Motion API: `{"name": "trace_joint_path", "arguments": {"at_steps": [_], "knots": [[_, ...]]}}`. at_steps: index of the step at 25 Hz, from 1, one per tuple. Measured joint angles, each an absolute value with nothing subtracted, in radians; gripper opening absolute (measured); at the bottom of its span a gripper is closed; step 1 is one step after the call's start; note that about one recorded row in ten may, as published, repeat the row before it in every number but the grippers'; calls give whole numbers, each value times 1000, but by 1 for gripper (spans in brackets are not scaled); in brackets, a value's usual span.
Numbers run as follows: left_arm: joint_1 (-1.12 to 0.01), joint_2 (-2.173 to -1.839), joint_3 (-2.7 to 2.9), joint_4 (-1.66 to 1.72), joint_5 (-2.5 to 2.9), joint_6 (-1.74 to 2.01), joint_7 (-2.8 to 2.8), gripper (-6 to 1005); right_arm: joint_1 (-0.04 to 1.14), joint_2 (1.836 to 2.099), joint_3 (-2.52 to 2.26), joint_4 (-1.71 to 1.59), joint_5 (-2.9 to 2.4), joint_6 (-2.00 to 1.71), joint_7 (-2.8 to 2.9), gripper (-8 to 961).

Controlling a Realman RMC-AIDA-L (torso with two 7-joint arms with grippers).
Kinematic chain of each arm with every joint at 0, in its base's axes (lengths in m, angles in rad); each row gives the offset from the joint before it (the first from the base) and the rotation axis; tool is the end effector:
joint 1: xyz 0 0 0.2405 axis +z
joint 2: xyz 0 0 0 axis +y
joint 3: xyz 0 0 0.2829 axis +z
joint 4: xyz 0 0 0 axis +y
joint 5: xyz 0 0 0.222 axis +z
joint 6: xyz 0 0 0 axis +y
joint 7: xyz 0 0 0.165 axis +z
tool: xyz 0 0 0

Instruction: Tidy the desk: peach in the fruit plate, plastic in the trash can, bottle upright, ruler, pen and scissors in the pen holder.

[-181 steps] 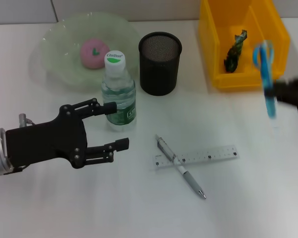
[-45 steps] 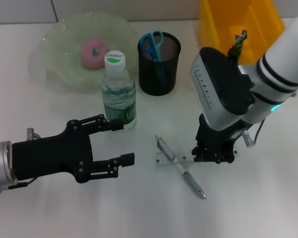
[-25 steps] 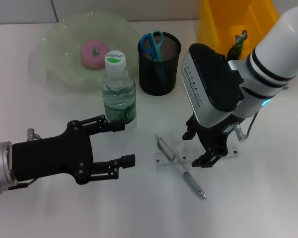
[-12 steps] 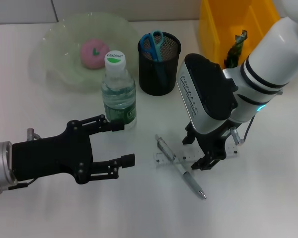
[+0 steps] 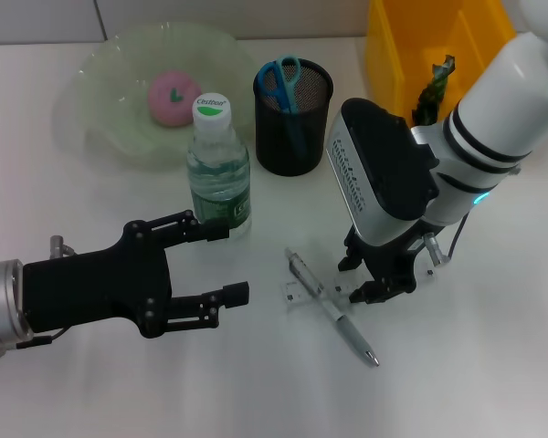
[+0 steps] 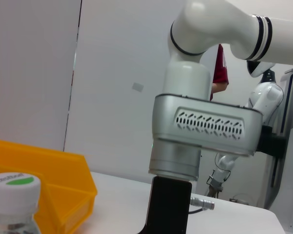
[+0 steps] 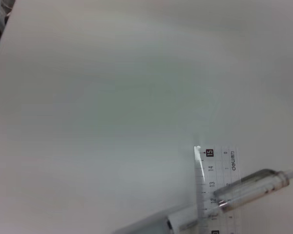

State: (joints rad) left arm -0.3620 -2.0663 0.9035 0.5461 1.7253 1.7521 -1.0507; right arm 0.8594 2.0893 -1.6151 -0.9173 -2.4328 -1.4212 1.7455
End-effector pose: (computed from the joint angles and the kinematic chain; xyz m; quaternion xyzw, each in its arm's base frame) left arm -0.2872 0.2808 -0.0464 -0.9303 -0.1148 -0.3396 0.0781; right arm 0.1775 0.3831 -0.1195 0.9648 0.1094 0.2358 0.0387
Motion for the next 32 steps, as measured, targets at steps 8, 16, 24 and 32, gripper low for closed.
{"name": "trace_joint_path", "arguments": {"at_steps": [8, 16, 24, 32], "knots": [[-362, -2065, 903, 547, 1724, 1753, -1051, 800, 713, 2083, -1475, -1196, -2429, -1556, 1748, 338], [-364, -2065, 907, 553, 1723, 1754, -1051, 800, 670, 2080, -1304, -1305, -2351, -1672, 1719, 131], [-368, -2065, 909, 552, 1726, 1755, -1051, 800, 745, 2083, -1352, -1229, -2348, -1654, 1733, 137], [-368, -2066, 910, 546, 1727, 1753, -1051, 800, 864, 2086, -1495, -988, -2278, -1506, 1694, 484]]}}
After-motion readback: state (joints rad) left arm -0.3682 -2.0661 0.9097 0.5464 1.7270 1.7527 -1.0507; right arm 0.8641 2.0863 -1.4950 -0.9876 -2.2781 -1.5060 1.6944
